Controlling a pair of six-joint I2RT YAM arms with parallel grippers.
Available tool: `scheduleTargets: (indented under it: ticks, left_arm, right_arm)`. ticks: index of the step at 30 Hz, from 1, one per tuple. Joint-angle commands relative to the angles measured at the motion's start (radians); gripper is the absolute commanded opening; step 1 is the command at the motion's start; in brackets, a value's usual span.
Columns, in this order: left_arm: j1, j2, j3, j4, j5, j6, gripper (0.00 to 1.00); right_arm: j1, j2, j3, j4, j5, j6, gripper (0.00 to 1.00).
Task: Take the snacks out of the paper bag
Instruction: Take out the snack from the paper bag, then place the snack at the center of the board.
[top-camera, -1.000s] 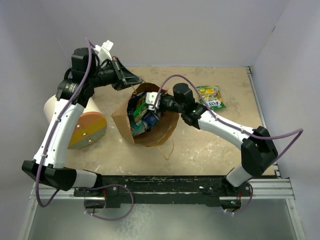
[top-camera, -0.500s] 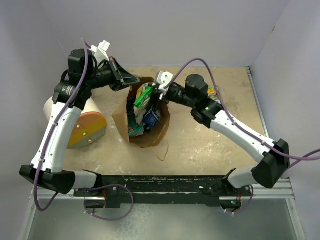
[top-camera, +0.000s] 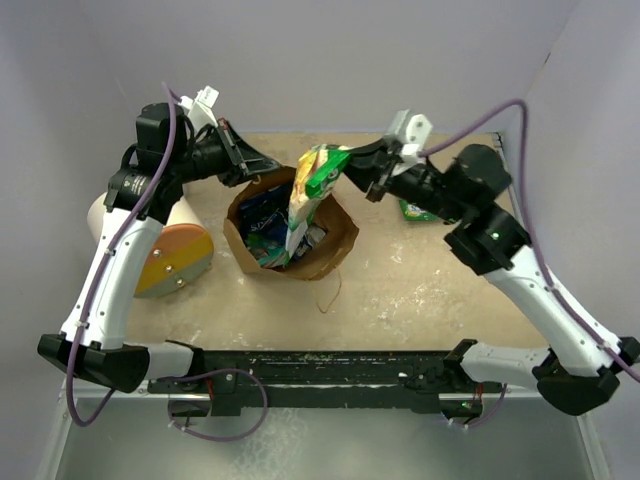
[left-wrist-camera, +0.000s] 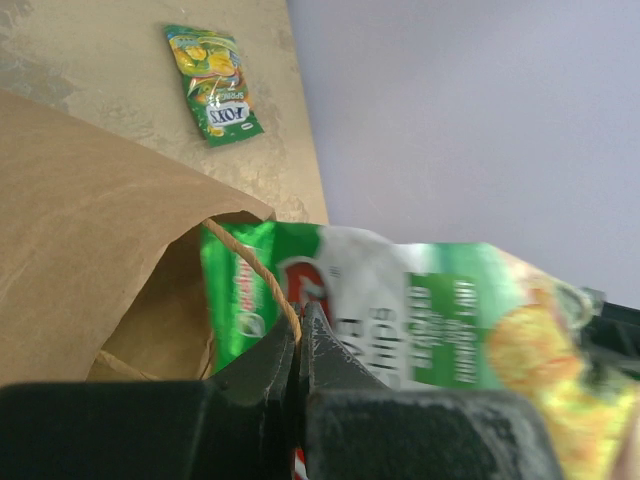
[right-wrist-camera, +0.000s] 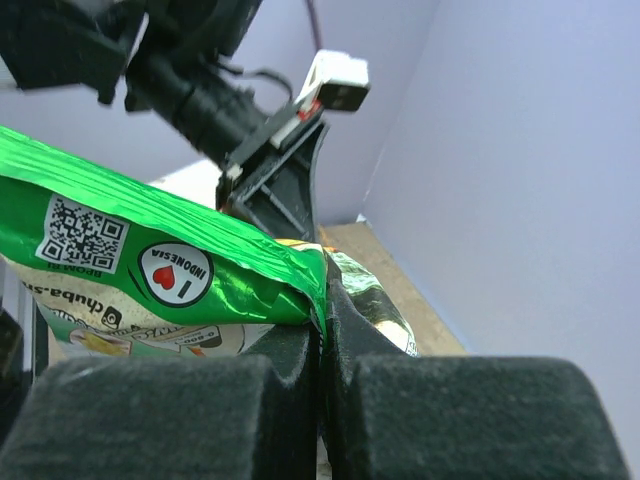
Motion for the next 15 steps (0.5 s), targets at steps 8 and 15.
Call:
scheduleTargets:
  ticks: [8, 15]
  left_arm:
    - [0.009, -0.04, 0.004, 0.0, 0.003, 0.043, 0.0]
    - [0.009, -0.051, 0.002, -0.027, -0.001, 0.059, 0.0]
  right_arm:
    - [0.002, -0.165, 0.236, -0.12, 0.644, 0.009, 0.0]
    - [0.002, -0.192, 0.181, -0.206, 1.22, 0.003, 0.0]
